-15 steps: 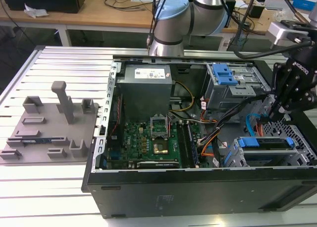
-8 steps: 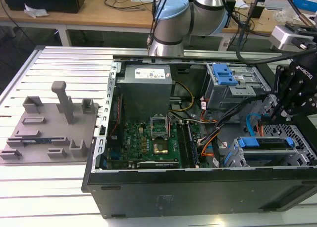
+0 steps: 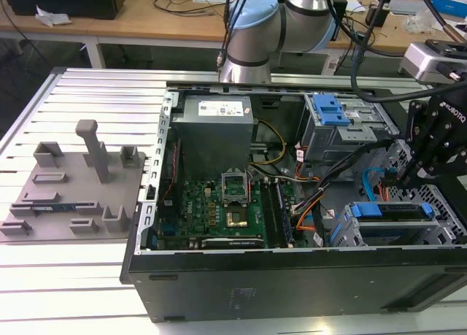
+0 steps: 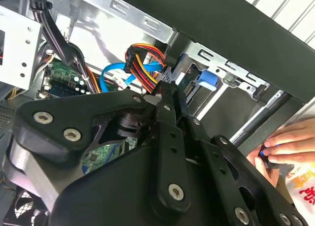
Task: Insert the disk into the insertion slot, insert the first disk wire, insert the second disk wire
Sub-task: 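Insert the first disk wire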
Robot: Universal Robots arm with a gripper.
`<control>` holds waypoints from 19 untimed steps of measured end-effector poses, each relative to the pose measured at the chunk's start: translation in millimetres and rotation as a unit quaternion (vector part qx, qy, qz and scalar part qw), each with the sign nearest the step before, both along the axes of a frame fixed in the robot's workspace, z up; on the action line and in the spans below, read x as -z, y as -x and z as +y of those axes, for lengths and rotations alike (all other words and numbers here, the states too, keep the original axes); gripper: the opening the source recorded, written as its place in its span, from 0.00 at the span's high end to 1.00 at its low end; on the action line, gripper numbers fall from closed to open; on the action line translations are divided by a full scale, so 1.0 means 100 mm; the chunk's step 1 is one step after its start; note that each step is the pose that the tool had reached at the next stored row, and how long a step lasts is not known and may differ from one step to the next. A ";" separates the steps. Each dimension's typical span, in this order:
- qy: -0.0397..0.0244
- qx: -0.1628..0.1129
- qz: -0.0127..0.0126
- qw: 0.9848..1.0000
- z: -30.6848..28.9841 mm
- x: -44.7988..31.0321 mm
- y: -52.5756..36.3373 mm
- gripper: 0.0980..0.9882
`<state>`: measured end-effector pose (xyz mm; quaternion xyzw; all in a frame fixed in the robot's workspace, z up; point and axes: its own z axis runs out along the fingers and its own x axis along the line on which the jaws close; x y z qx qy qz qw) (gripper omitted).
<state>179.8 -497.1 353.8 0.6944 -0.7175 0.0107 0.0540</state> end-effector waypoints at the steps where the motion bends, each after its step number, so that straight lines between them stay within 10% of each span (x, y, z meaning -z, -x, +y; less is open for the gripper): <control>1: 0.000 0.000 0.000 1.000 -0.008 0.001 -0.001 0.92; 7: -0.014 0.000 -0.001 1.000 -0.169 0.001 0.000 0.92; 19: -0.013 0.004 -0.001 1.000 -0.188 0.001 0.013 0.92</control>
